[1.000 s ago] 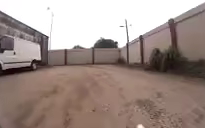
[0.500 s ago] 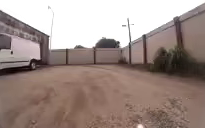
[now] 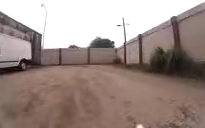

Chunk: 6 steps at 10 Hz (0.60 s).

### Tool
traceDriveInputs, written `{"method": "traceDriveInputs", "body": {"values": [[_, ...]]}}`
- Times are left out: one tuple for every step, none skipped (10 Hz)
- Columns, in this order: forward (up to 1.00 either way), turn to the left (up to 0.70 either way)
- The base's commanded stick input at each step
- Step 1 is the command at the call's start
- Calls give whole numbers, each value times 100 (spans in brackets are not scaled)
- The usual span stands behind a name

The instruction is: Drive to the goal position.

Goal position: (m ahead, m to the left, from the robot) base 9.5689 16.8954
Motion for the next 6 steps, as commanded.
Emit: {"method": "traceDriveInputs", "body": {"values": [[70,-15],[70,0],[70,0],[70,0],[70,-19],[70,-29]]}}
